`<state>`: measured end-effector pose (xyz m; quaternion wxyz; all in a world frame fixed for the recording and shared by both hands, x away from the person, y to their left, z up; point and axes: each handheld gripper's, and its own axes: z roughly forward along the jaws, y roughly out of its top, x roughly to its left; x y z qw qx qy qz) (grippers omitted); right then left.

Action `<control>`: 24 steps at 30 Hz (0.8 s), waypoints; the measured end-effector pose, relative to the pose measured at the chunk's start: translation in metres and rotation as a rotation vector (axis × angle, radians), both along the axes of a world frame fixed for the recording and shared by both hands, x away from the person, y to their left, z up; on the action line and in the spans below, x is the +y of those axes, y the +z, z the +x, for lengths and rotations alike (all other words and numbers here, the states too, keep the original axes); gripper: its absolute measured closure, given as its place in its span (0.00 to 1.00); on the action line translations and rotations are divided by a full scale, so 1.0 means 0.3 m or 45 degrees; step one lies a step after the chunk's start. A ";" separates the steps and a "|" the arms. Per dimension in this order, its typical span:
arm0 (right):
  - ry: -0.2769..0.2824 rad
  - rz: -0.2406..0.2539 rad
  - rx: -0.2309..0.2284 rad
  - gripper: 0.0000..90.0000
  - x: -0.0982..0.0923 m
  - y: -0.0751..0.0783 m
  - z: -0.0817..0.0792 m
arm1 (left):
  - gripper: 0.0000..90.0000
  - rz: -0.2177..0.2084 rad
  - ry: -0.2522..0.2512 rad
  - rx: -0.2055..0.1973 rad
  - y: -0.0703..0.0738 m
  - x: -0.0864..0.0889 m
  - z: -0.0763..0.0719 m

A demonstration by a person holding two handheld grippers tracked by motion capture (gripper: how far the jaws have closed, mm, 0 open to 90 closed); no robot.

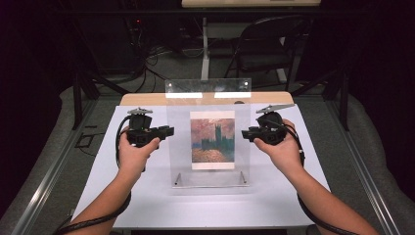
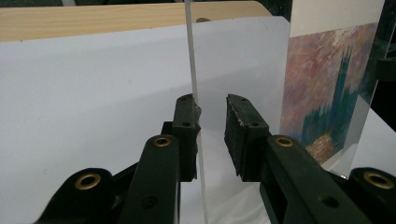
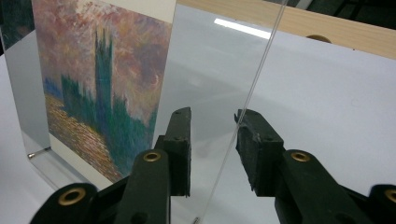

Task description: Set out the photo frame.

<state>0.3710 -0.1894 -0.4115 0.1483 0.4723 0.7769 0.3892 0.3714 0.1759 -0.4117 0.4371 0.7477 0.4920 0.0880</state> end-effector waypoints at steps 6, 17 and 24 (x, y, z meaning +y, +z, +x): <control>0.015 0.033 0.005 0.75 -0.013 0.004 -0.026 | 0.83 -0.020 -0.015 -0.016 0.001 0.009 -0.029; 0.055 0.024 -0.058 0.77 -0.021 0.005 -0.098 | 0.83 -0.061 -0.075 -0.048 -0.001 0.031 -0.097; 0.089 0.078 -0.088 0.78 -0.042 -0.008 -0.155 | 0.81 -0.078 -0.112 -0.069 -0.007 0.038 -0.149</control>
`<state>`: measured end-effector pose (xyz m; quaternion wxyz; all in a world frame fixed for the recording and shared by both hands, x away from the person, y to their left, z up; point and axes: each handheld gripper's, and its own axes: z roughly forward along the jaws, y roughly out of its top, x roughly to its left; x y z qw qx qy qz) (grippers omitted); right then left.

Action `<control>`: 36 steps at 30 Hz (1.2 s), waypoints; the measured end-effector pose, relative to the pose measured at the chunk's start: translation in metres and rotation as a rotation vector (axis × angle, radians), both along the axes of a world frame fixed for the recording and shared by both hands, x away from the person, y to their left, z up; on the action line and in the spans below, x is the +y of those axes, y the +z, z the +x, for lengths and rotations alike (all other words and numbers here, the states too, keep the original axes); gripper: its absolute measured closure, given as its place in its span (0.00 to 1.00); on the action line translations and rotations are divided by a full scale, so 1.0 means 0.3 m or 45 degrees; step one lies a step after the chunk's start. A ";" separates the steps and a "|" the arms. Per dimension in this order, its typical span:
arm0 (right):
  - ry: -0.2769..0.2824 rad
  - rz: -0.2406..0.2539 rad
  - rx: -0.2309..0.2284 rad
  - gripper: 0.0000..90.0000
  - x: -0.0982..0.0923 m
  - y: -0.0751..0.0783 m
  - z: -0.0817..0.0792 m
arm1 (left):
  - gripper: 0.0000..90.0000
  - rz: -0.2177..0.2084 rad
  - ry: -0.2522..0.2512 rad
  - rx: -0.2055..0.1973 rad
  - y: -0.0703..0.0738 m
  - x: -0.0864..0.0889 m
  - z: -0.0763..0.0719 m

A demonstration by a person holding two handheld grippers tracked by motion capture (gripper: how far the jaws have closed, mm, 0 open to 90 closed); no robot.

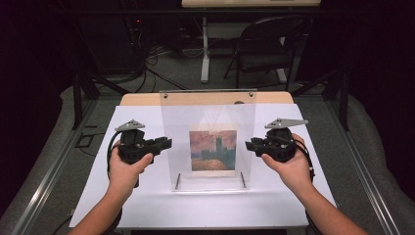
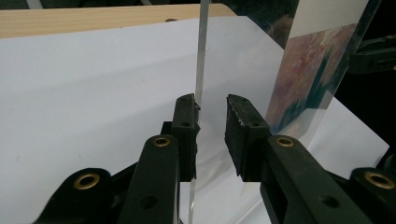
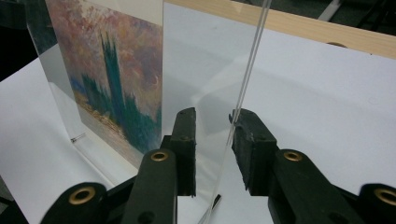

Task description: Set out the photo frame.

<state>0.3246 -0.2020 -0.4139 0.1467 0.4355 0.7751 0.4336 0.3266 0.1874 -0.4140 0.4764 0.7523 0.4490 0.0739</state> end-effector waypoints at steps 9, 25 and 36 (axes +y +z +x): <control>0.055 0.012 -0.032 0.78 -0.012 -0.014 -0.065 | 0.77 0.013 -0.053 -0.031 -0.025 0.002 -0.069; 0.079 0.035 0.011 0.76 -0.022 -0.049 -0.091 | 0.76 0.004 -0.080 0.021 -0.068 0.011 -0.089; 0.087 0.004 -0.003 0.76 -0.025 -0.038 -0.097 | 0.76 0.031 -0.083 0.032 -0.066 0.018 -0.095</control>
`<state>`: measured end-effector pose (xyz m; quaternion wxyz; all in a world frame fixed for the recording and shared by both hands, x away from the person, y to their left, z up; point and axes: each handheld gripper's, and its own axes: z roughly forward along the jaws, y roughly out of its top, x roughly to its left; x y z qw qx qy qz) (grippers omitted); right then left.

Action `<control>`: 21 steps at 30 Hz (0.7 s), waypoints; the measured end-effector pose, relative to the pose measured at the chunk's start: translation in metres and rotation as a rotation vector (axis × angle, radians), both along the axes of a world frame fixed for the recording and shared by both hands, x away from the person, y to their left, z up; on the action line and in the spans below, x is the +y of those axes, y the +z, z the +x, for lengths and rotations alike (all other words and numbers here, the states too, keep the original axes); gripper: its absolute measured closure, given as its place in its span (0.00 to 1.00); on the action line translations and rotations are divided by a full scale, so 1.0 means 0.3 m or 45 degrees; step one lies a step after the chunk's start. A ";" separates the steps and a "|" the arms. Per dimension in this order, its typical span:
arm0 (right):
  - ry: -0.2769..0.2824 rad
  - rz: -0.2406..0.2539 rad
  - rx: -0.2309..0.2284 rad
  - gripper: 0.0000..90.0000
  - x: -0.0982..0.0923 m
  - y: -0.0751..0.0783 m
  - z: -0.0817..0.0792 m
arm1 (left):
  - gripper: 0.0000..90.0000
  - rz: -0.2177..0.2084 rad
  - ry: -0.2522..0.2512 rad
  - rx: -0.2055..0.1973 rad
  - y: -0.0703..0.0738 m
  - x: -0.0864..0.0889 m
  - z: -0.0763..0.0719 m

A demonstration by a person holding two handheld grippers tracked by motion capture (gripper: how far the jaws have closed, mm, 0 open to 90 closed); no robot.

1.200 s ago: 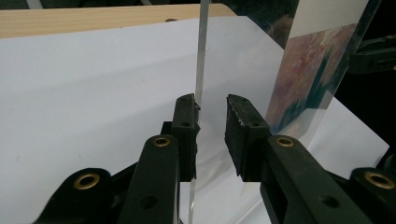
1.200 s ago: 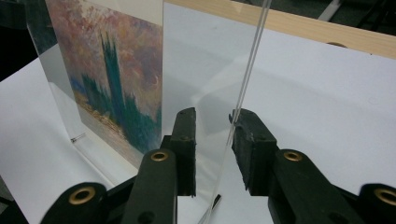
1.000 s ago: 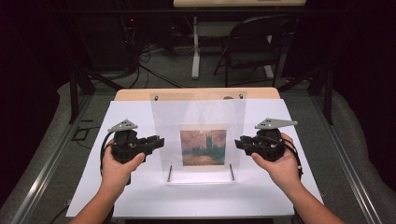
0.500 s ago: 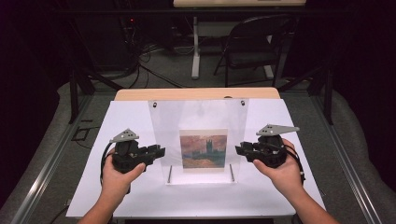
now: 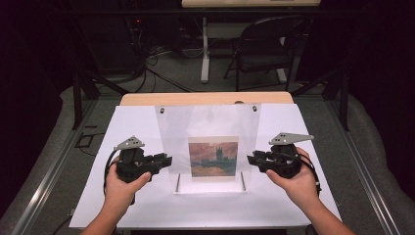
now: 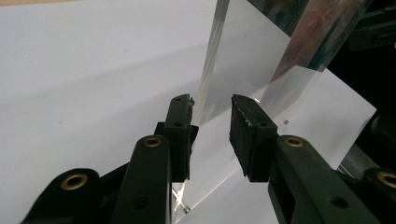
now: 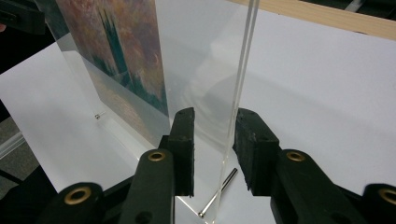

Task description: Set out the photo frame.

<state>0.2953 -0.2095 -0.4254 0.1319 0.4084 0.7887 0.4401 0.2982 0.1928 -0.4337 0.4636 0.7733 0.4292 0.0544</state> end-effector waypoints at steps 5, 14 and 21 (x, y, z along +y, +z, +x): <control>0.002 0.005 0.012 0.77 -0.008 -0.004 0.000 | 0.75 -0.005 0.003 0.004 0.001 0.015 -0.002; 0.004 -0.003 0.028 0.75 -0.019 -0.004 -0.005 | 0.73 0.029 0.025 0.014 0.004 0.023 -0.007; 0.008 -0.056 0.028 0.65 -0.039 0.000 -0.020 | 0.61 0.108 0.042 -0.020 0.020 0.037 -0.027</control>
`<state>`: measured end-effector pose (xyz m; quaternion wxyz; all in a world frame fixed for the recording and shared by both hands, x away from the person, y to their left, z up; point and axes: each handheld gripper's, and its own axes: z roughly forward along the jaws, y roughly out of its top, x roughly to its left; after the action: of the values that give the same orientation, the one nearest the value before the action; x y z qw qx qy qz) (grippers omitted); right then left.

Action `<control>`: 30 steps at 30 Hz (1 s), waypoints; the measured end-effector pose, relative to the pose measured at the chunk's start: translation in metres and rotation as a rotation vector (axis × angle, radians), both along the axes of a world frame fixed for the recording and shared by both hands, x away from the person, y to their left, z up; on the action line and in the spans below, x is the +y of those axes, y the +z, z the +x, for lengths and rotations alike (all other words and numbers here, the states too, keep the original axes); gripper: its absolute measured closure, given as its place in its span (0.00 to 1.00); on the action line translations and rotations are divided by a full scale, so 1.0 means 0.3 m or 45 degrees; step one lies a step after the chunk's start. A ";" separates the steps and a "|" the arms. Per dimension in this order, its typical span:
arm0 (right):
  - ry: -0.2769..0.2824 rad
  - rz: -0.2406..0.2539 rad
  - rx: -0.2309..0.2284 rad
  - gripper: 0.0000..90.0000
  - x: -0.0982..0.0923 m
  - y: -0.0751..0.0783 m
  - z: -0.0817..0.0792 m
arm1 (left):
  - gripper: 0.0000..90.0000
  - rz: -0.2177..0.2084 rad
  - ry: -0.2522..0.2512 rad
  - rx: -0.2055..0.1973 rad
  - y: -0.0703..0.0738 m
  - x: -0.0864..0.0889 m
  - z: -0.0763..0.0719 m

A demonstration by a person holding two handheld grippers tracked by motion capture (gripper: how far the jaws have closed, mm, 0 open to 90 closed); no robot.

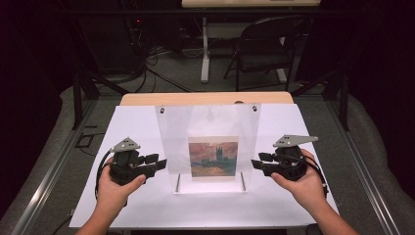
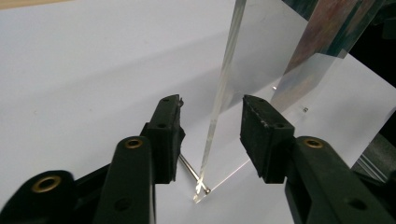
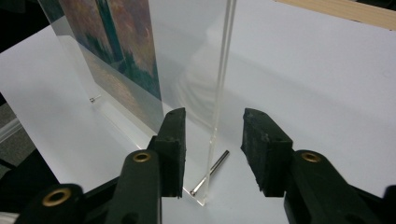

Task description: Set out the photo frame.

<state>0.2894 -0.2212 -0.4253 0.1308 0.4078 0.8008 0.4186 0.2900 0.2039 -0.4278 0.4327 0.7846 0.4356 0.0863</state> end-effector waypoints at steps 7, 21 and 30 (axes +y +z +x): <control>-0.060 -0.100 -0.009 0.48 -0.051 -0.011 -0.002 | 0.49 0.066 0.074 -0.039 0.005 0.043 -0.012; -0.225 -0.169 0.045 0.47 -0.121 -0.139 0.021 | 0.48 0.117 0.244 0.004 -0.162 0.141 0.025; -0.289 -0.208 0.063 0.47 -0.139 -0.239 0.028 | 0.51 0.089 0.274 0.082 -0.274 0.155 0.033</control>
<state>0.2977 -0.2629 -0.4971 0.1904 0.4940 0.7839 0.3244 0.2999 0.2505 -0.5099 0.3789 0.7503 0.5278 0.1221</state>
